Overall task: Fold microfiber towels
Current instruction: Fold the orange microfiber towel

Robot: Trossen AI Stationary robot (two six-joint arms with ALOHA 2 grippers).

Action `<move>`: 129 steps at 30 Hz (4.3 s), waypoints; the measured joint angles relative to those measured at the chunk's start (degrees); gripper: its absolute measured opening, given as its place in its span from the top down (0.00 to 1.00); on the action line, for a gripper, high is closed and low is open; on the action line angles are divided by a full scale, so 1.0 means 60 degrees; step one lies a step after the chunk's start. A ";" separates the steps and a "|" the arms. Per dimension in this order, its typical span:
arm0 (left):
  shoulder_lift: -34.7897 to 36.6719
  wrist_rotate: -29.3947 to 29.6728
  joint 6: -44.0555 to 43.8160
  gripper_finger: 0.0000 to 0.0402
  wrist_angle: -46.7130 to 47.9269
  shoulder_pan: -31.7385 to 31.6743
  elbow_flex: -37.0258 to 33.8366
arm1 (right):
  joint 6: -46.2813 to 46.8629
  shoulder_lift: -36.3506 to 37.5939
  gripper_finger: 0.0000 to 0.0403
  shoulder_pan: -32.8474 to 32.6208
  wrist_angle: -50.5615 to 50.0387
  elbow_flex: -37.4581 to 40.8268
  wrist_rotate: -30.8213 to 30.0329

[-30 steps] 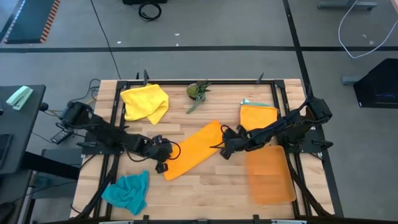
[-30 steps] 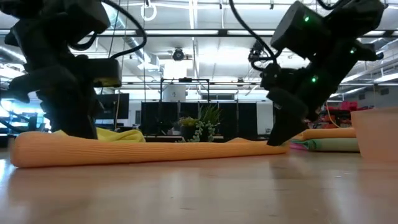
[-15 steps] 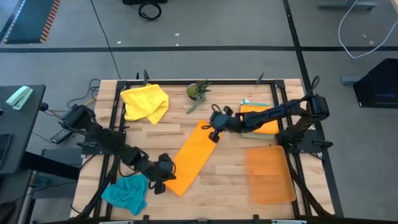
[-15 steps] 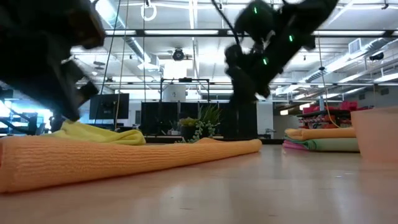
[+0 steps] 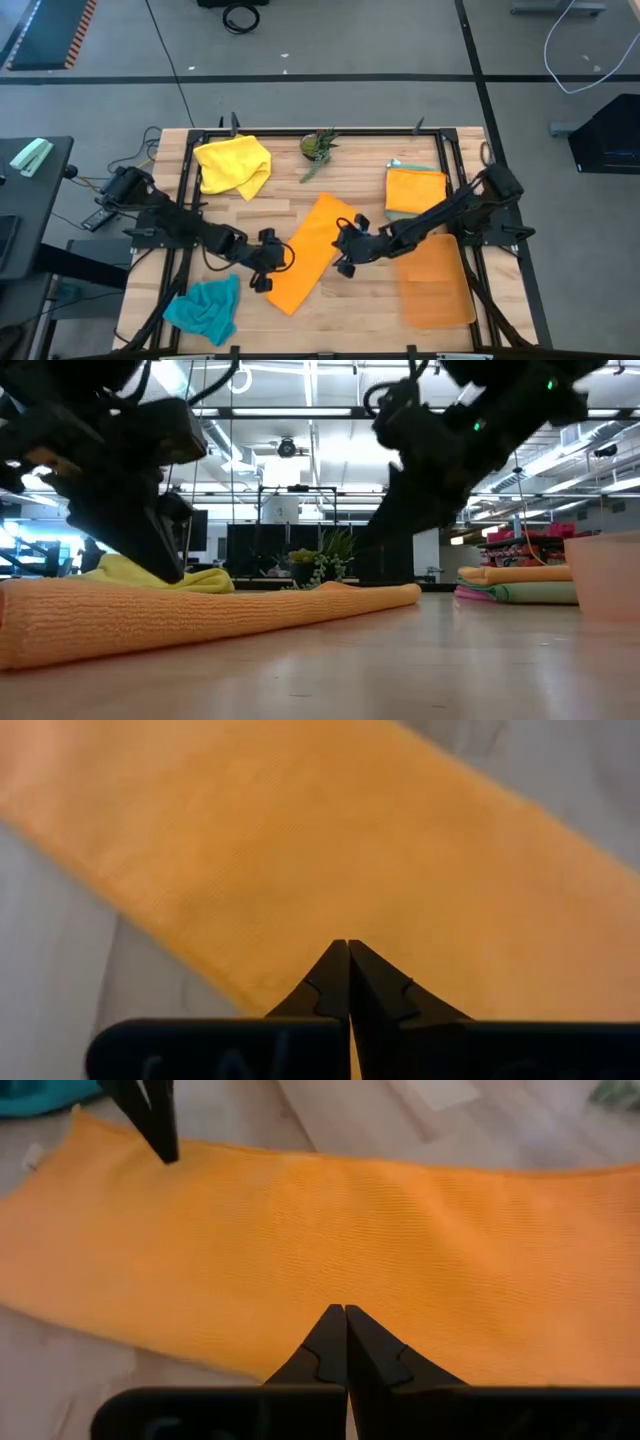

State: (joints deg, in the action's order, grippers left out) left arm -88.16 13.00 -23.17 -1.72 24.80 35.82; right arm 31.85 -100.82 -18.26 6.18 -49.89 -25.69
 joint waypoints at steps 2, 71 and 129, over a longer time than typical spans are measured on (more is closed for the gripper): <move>0.0000 -0.0001 0.0049 0.99 -0.0021 -0.0090 -0.0117 | 0.0025 -0.0481 0.99 0.0004 0.0349 -0.0059 0.0007; -0.3785 -0.1921 0.3309 0.99 -0.0900 -0.5621 0.3182 | -0.0819 -0.3543 0.99 -0.2637 0.1509 -0.2597 0.2599; -0.2843 -0.1022 0.5223 0.53 -0.0914 0.2592 0.2396 | -0.7950 -0.2199 0.71 -0.3034 -0.0143 -0.2557 0.1712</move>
State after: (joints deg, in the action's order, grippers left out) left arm -105.22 6.86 8.17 -7.21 40.35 50.19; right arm -15.85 -114.02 -36.47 5.32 -65.23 -15.42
